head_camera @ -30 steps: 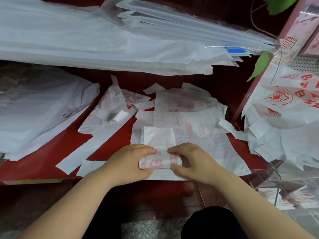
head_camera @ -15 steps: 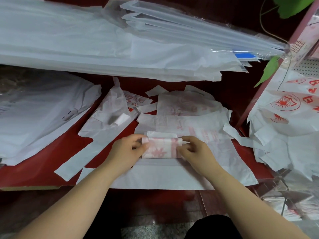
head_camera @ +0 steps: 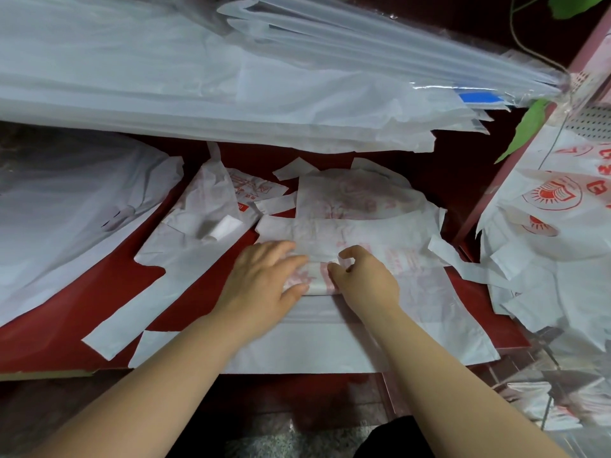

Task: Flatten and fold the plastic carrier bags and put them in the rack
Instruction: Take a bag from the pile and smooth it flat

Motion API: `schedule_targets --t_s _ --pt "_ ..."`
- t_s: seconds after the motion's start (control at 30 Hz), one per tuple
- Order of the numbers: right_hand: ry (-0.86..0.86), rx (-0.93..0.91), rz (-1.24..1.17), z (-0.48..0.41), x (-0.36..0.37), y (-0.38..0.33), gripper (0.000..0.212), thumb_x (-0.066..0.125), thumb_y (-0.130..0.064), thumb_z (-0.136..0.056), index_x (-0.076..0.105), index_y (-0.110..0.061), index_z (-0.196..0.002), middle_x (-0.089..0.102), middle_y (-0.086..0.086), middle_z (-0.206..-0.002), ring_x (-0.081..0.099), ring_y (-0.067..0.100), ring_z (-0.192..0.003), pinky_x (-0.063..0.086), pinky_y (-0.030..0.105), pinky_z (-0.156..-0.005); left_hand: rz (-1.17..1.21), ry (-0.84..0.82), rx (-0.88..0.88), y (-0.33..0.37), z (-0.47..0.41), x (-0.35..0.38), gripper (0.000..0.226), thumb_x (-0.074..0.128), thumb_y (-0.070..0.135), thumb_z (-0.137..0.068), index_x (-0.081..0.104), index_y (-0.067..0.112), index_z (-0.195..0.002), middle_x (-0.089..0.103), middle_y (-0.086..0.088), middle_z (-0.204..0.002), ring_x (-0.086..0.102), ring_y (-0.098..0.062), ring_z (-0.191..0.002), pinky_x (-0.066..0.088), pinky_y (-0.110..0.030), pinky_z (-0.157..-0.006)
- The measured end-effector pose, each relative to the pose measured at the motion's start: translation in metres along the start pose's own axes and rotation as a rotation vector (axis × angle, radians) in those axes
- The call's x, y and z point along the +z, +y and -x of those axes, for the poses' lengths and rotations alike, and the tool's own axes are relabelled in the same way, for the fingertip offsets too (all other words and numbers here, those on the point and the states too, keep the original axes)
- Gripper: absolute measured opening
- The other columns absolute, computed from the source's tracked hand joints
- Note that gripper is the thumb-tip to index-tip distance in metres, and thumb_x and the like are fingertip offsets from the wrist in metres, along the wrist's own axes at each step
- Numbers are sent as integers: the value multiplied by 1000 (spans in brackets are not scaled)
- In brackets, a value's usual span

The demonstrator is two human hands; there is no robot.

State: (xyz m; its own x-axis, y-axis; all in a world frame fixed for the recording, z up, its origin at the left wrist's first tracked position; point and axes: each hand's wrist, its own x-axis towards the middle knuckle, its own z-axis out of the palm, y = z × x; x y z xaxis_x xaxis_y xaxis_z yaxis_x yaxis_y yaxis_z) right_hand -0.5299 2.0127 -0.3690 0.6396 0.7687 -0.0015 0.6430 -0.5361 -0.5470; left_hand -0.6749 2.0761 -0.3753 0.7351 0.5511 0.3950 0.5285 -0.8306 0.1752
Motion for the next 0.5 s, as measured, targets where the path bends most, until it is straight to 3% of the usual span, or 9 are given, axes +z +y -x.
schedule_targets --t_s 0.07,0.13,0.2,0.27,0.33,0.4,0.43,0.5 --pt "-7 -13 59 0 -2 -2 36 43 -36 -94 46 -21 -126 62 3 -113 56 23 -105 35 26 -74 -18 -208 31 4 -2 0 52 27 45 -93 44 20 -135 35 -4 -146 32 -18 -136 14 -30 -111" --pt "16 -36 111 0 -3 -2 37 42 -35 -94 43 -19 -128 62 5 -113 56 25 -104 36 27 -74 29 -372 -41 1 -5 4 48 21 39 -100 18 24 -146 8 6 -155 4 -8 -142 -2 -25 -112" --pt "148 -108 154 4 -1 0 35 41 -29 -93 45 -14 -125 63 9 -106 59 29 -96 40 29 -71 50 -410 -64 -1 -11 7 49 19 37 -101 12 24 -147 5 7 -156 0 -7 -142 -4 -24 -112" --pt "311 -325 211 9 6 3 32 41 -21 -87 59 -7 -109 65 13 -95 63 34 -84 48 33 -65 60 -443 -76 -2 -15 10 49 18 36 -101 10 23 -147 4 7 -156 -1 -7 -142 -4 -25 -112" --pt "294 -534 281 11 15 7 31 46 -14 -79 65 -7 -102 65 18 -107 63 39 -97 52 42 -79 24 -466 -78 -2 -18 11 50 17 35 -101 7 22 -148 2 6 -156 -2 -7 -142 -4 -26 -113" --pt "58 -604 330 16 16 2 45 33 -19 -87 55 -6 -124 48 19 -135 44 35 -126 30 44 -105 -1 -495 -86 -1 -19 12 51 15 33 -101 2 20 -148 -2 5 -156 -6 -7 -142 -6 -28 -113" --pt "-54 -590 334 18 12 -1 51 22 -25 -93 38 -7 -138 31 14 -148 26 28 -138 12 37 -113 -3 -515 -99 0 -19 13 51 14 33 -101 -2 18 -148 -6 5 -156 -9 -7 -142 -8 -28 -113" --pt "-234 -546 394 14 9 2 52 17 -32 -100 9 -12 -147 4 2 -156 0 14 -143 -9 27 -112 -28 -544 -131 1 -20 12 52 11 32 -101 -7 18 -147 -11 4 -155 -13 -7 -141 -12 -29 -112"
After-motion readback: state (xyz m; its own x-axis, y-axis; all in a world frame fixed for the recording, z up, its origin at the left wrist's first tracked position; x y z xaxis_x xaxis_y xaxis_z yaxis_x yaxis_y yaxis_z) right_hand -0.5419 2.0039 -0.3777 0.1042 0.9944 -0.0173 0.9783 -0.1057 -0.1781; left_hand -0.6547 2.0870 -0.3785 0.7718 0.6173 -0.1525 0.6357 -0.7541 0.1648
